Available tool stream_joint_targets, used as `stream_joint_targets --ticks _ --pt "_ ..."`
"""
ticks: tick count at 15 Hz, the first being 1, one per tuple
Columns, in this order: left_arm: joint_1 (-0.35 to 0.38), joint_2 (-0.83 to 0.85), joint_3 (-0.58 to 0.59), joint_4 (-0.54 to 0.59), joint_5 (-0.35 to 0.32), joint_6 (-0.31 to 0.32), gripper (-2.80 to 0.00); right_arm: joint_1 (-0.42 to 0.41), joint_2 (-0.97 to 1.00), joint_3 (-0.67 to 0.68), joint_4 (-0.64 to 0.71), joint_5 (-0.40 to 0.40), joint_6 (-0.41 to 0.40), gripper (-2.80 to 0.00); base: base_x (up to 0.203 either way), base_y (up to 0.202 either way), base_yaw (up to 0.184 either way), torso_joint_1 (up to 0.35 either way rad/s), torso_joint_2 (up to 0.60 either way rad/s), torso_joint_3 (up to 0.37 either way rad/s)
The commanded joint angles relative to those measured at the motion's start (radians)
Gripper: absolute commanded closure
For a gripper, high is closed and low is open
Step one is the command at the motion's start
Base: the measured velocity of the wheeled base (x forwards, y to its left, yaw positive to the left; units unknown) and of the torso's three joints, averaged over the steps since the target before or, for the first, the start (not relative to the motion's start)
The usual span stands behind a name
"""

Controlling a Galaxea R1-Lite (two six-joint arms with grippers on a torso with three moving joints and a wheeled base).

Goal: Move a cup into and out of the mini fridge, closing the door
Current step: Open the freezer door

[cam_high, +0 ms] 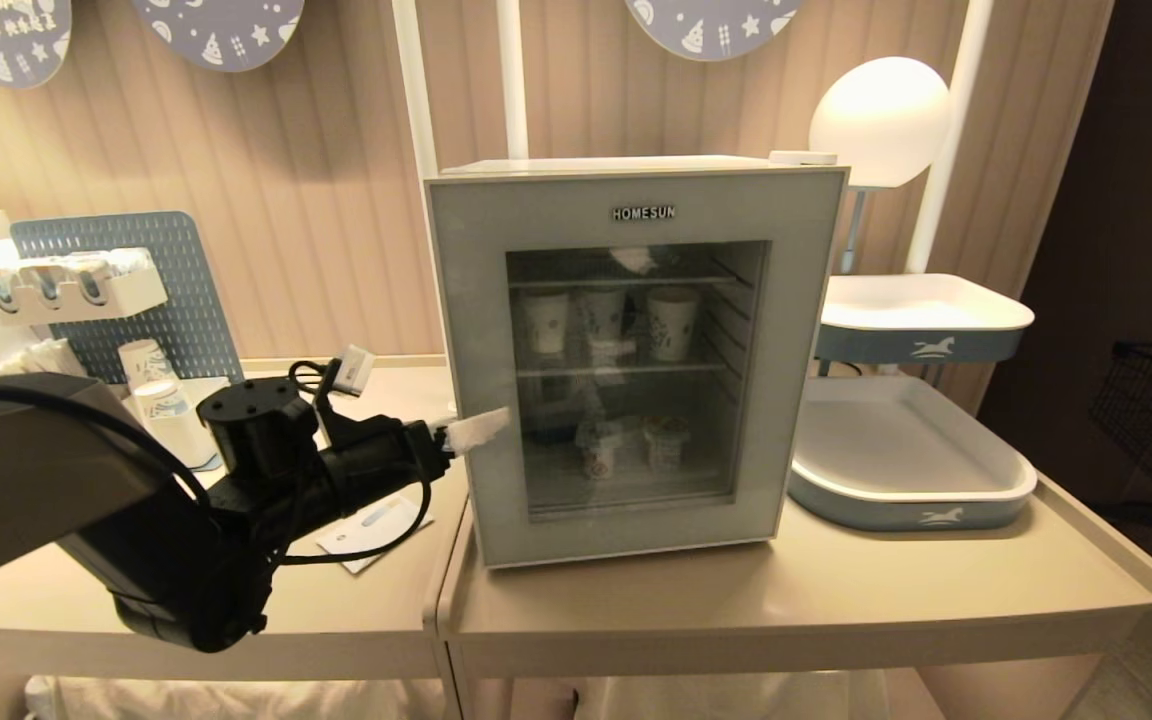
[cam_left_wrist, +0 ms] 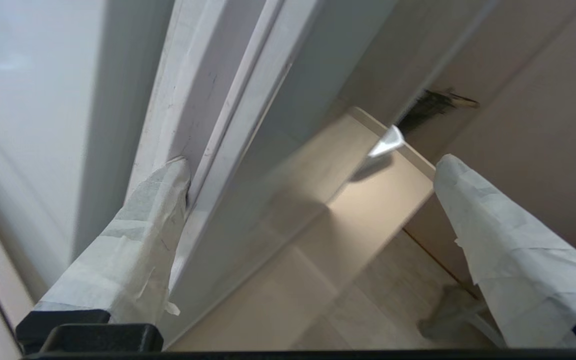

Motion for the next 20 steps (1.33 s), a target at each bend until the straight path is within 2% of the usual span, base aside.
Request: stream_joint_targets --ticks 1,5,7,11,14,18,20 --pt "-0.001 -0.050 0.023 -0.019 -0.030 -0.014 -2.80 0.000 0.001 0.036 0.000 0.000 0.000 0.00 0.000 0.000 0.000 0.000 0.00 0.000" --pt "-0.003 -0.107 0.097 -0.025 -0.041 -0.018 -2.80 0.000 0.001 0.035 0.000 0.000 0.000 0.00 0.000 0.000 0.000 0.000 0.00 0.000" --pt "-0.006 -0.156 0.173 -0.041 -0.073 -0.030 -2.80 0.000 0.001 0.036 0.000 0.000 0.000 0.00 0.000 0.000 0.000 0.000 0.00 0.000" --pt "-0.006 -0.234 0.317 -0.131 -0.118 -0.049 -2.80 0.000 0.001 0.035 0.000 0.000 0.000 0.00 0.000 0.000 0.000 0.000 0.00 0.000" --pt "0.033 -0.197 0.295 -0.133 -0.116 -0.081 -2.80 0.000 0.001 0.035 0.000 0.000 0.000 0.00 0.000 0.000 0.000 0.000 0.00 0.000" --pt "0.105 -0.047 0.213 -0.132 -0.102 -0.074 -2.80 0.000 0.001 0.036 0.000 0.000 0.000 0.00 0.000 0.000 0.000 0.000 0.00 0.000" --pt "0.144 -0.028 0.193 -0.130 -0.102 -0.072 -2.80 0.000 0.001 0.035 0.000 0.000 0.000 0.00 0.000 0.000 0.000 0.000 0.00 0.000"
